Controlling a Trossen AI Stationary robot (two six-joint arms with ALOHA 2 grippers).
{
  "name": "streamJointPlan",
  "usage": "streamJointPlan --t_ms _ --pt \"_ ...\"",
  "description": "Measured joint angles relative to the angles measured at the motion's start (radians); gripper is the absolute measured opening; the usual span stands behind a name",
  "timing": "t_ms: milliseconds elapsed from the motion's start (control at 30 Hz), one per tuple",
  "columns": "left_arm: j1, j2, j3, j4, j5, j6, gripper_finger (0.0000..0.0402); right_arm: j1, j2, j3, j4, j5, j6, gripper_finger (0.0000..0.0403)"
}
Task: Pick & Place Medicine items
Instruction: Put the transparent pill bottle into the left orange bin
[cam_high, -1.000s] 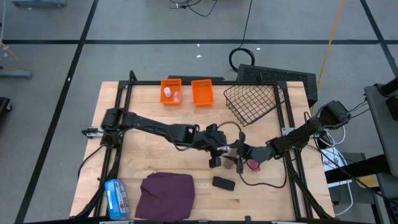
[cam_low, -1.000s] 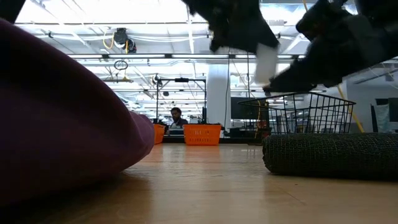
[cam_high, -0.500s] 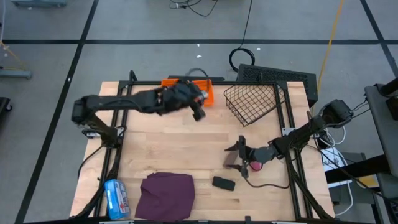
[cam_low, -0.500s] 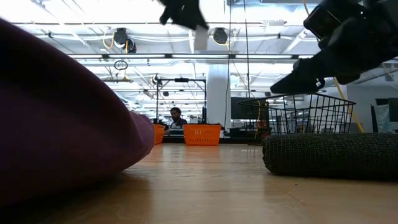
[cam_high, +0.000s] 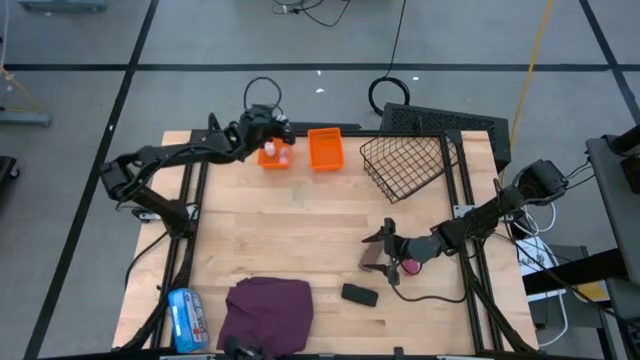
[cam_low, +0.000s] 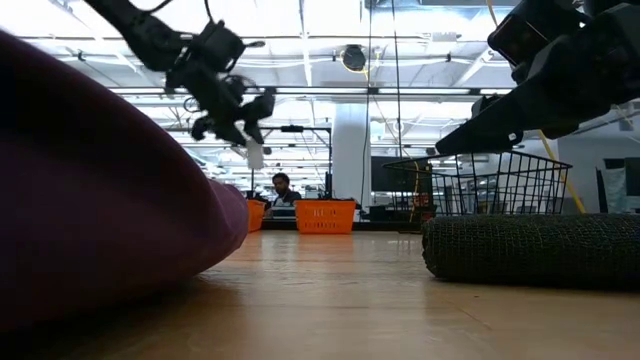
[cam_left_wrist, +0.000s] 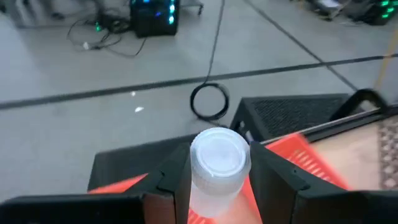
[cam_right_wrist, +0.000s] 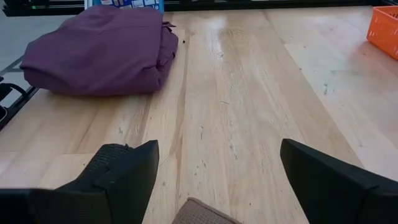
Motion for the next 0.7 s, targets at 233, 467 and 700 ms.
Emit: streamJointPlan --t_ms 233,467,700 --pt "0.027 0.005 -0.072 0.019 -0.034 -0.023 0.0133 0.0 0.0 0.0 0.001 0.002 0.0 0.0322" --pt "0.025 0.107 -0.078 0.061 -0.055 -0.05 0.0133 -0.002 0.0 0.0 0.005 0.002 0.0 0.032" --pt "0.025 0.212 -0.078 0.086 -0.112 -0.105 0.0133 -0.002 0.0 0.0 0.008 0.002 0.005 0.0319"
